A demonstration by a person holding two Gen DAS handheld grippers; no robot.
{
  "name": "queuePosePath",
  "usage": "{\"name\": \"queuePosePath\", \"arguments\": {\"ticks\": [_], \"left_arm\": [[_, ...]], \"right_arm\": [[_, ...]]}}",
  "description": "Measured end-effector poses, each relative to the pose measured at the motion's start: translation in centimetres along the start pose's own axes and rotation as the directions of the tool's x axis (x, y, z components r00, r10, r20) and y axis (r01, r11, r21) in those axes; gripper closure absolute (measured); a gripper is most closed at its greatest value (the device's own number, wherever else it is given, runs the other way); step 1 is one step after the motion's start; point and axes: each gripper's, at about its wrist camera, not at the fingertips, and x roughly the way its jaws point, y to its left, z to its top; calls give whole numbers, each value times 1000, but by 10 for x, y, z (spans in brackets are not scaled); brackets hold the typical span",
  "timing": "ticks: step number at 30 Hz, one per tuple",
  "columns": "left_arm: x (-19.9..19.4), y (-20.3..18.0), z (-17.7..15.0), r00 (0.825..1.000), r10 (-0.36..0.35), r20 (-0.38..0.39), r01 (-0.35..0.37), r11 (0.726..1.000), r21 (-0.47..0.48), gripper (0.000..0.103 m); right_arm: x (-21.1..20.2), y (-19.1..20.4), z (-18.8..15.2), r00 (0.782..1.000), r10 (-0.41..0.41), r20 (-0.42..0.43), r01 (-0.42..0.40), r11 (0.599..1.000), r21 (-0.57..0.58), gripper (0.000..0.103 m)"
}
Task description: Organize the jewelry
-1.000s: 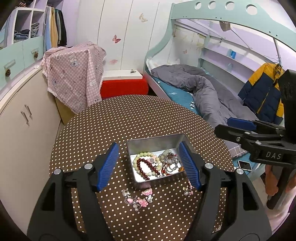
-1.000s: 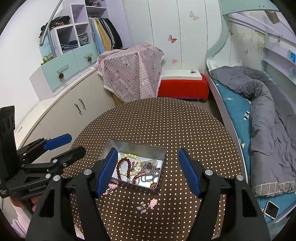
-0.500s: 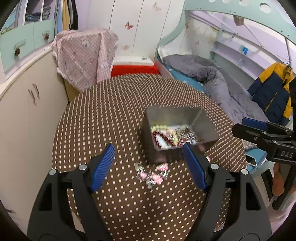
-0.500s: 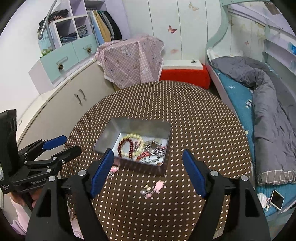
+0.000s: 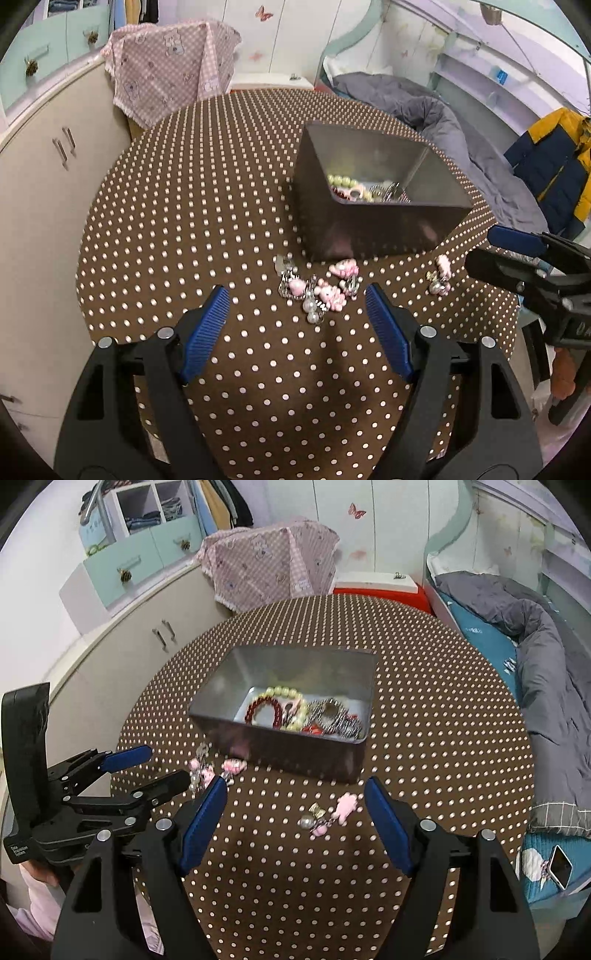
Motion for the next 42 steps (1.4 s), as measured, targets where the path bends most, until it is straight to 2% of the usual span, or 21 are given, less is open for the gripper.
{"name": "queuePosePath", "arguments": {"ticks": [5,9,11,14,16,18,21,30,37,38,42], "left_arm": [[9,-7,-6,1000,12,-9,-12,1000,28,28],[18,-11,-7,999,43,-25,-42,998,50,49],[20,-11,-9,998,53,-18,-52,997,53,54],[20,-12,-11,996,90,-10,-89,994,70,71],[19,-11,-13,996,95,-3,-94,993,70,76],[17,-10,-15,995,97,0,-97,993,73,89],[15,-8,-17,996,84,-1,-83,994,65,93],[1,0,-14,998,56,24,-57,997,45,93],[-16,15,-17,996,66,52,-67,998,11,93],[-17,16,-17,996,70,55,-70,997,7,93],[-17,27,-18,996,74,52,-74,997,-12,93]], "right_arm": [[13,8,-8,999,10,-34,-11,1000,-16,30],[20,14,-12,998,18,-55,-19,999,-27,30],[22,15,-13,998,17,-60,-19,999,-32,30],[23,14,-14,998,19,-65,-21,999,-29,30],[23,12,-14,998,19,-67,-21,999,-25,30],[24,10,-15,997,19,-69,-20,1000,-20,30],[25,10,-17,997,20,-73,-21,1000,-16,30],[23,16,-17,997,30,-68,-32,999,-27,30],[25,32,-15,997,51,-63,-55,996,-68,30],[26,36,-15,997,59,-59,-64,994,-86,31],[32,59,-11,993,107,-55,-114,979,-170,47]]}}
